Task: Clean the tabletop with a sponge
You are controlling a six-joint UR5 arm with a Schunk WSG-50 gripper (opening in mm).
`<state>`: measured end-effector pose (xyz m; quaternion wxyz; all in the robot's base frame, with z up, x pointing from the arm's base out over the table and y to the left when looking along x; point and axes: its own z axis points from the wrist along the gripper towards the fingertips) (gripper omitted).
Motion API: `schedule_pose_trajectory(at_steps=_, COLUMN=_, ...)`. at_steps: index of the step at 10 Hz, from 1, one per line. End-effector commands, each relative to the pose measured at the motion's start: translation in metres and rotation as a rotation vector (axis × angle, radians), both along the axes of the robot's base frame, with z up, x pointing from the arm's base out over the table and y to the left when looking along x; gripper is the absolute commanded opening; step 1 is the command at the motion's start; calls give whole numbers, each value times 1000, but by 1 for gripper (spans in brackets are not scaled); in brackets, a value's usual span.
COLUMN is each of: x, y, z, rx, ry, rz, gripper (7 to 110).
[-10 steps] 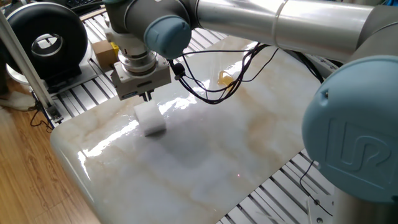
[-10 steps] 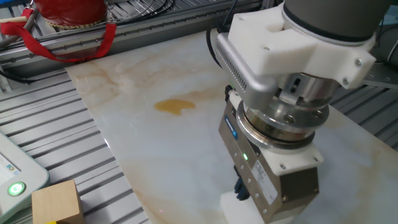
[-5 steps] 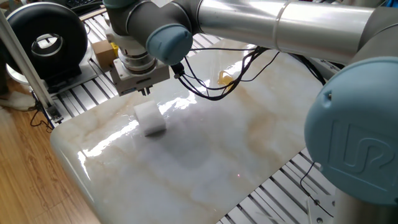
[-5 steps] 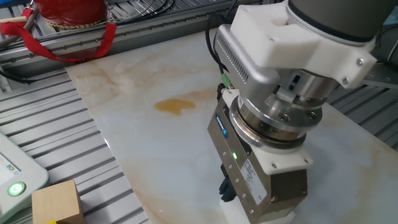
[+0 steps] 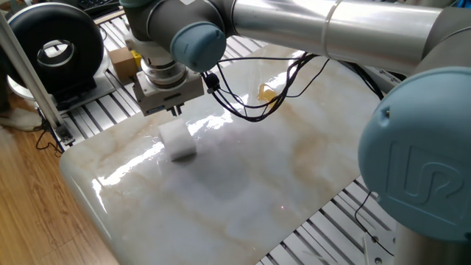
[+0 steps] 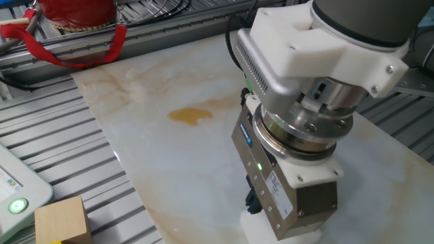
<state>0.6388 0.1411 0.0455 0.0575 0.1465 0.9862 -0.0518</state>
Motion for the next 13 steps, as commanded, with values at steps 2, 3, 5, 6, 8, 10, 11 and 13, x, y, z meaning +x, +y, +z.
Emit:
schedule_pose_trajectory(at_steps=2, x=4, y=8, z=0, rx=33, ry=-3, rz=76, gripper=7)
schedule_pose_trajectory(at_steps=3, x=0, y=0, z=1, rx=9, ry=7, rz=32, gripper=7)
schedule_pose_trajectory(at_steps=5, x=-6, y=4, z=1, rx=27, ry=32, rz=-28, gripper=7)
schedule_pose_trajectory(at_steps=6, x=-7, y=18, z=1, rx=65, ry=51, rz=-45, gripper=7)
schedule_pose_trajectory(at_steps=8, x=-6, y=30, z=-4, rx=85, ry=59, rz=-42, gripper=7)
schedule_pose_trajectory(at_steps=10, x=-5, y=44, z=-13, rx=93, ry=48, rz=-51, gripper=7)
schedule_pose_trajectory(at_steps=11, x=-7, y=53, z=-16, rx=109, ry=49, rz=-53, gripper=7)
schedule_pose_trajectory(at_steps=13, x=-17, y=76, z=-23, rx=145, ry=54, rz=-66, gripper=7)
